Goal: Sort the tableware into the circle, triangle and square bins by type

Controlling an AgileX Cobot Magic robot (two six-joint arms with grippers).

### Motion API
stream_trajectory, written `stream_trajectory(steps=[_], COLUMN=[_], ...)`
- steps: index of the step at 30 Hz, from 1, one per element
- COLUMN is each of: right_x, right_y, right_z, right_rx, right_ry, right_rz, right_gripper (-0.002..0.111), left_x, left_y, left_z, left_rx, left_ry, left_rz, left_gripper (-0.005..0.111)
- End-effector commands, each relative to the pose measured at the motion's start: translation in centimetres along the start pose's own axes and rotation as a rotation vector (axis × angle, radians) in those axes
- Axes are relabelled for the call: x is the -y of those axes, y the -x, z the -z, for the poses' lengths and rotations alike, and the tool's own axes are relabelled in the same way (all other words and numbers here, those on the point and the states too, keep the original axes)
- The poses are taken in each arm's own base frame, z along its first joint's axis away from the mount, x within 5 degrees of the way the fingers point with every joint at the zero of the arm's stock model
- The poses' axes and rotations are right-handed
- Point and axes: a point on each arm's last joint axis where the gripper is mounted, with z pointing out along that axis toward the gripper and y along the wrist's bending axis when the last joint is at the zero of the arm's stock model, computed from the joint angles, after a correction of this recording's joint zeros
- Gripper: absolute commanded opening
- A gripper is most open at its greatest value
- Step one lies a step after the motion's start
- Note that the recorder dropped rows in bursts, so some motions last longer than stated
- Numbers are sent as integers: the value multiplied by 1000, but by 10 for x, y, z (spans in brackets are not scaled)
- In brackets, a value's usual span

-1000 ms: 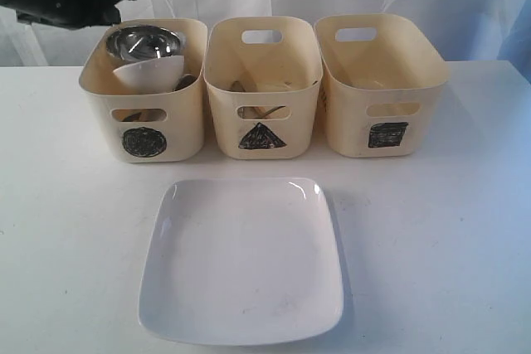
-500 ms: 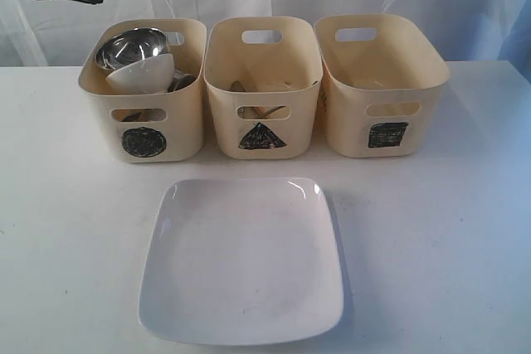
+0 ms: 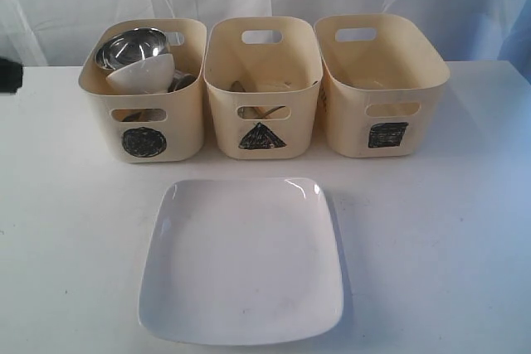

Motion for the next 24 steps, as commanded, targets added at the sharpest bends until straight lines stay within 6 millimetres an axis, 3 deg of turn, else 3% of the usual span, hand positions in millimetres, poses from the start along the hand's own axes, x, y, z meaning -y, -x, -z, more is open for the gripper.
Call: stream_trajectory(steps=[1,5,9,14,24], right_x=[1,1,1,1,1], right_y=[-1,-1,-1,-1,-1], right_z=[0,0,0,0,0], right_rx=[7,7,7,7,7], right_ry=[-10,-10,-10,-10,-10], right_rz=[7,7,7,7,7], right_gripper=[0,0,0,0,0], left_x=[11,20,29,31,32], left_y=[-42,-75,-91,-92,-93], left_z=[36,60,80,90,89], left_rx=[70,97,99,155,152], left_ry=[-8,-34,-78,-72,-78], left_rz=[-56,-99,-131,-145,-149], left_gripper=[0,0,0,0,0])
